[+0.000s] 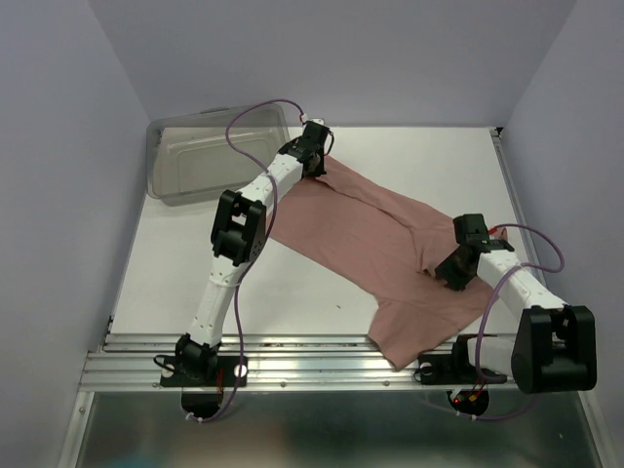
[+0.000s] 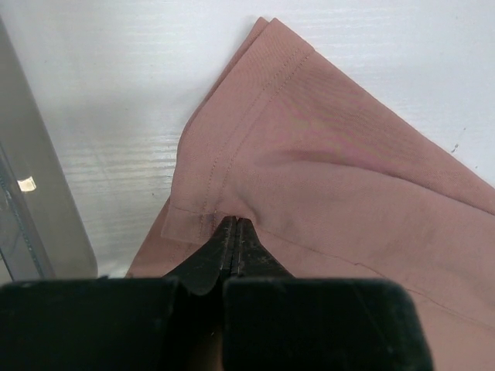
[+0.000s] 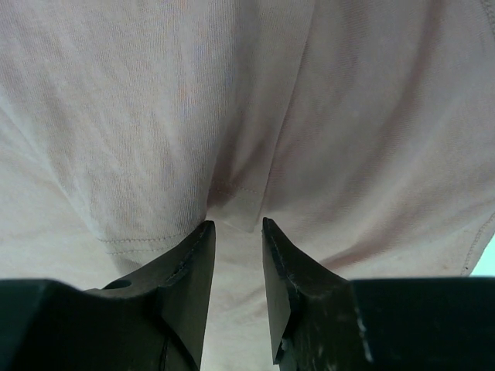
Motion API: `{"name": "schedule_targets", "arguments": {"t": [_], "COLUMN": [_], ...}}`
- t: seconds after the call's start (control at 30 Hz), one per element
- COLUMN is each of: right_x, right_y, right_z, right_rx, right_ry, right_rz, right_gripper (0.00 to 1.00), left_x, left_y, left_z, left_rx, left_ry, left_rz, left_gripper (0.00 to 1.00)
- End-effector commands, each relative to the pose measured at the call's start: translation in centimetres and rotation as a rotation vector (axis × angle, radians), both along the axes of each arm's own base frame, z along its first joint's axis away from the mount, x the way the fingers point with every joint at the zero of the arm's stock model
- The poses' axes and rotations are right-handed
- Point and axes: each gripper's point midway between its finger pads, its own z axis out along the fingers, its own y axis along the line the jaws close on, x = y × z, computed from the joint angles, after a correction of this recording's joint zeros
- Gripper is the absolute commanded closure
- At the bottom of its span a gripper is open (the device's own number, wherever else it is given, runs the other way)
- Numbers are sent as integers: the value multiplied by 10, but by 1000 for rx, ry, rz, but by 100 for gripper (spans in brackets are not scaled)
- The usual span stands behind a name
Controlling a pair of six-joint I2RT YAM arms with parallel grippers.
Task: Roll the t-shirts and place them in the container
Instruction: Fold the T-shirt at the center of the board.
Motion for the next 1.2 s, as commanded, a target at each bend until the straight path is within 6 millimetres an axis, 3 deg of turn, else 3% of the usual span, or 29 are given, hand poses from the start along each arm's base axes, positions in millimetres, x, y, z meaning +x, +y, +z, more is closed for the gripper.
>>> {"name": "schedule_targets", "arguments": {"t": [0.0, 0.23, 0.43, 0.8, 1.17], "right_x": [3, -2, -3, -1, 3], "right_y": [-3, -5, -6, -12, -12], "right_z": [-6, -14, -16, -5, -7], "right_rx": [-20, -30, -32, -66, -69], "right_ry": [-7, 18, 18, -13, -22], "right_rz": [2, -4, -13, -22, -16], "right_gripper": [64, 64, 78, 71, 76], "left_x": [2, 3, 3, 3, 2], "left_y": [-1, -1, 0, 1, -2], "left_z": [52, 54, 53, 51, 51], "left_rx": [-18, -14, -8, -8, -15], "left_ry": [-81, -85, -84, -81, -78], "left_rz": [-2, -5, -5, -4, -11], "left_gripper": [100, 100, 100, 100, 100]}}
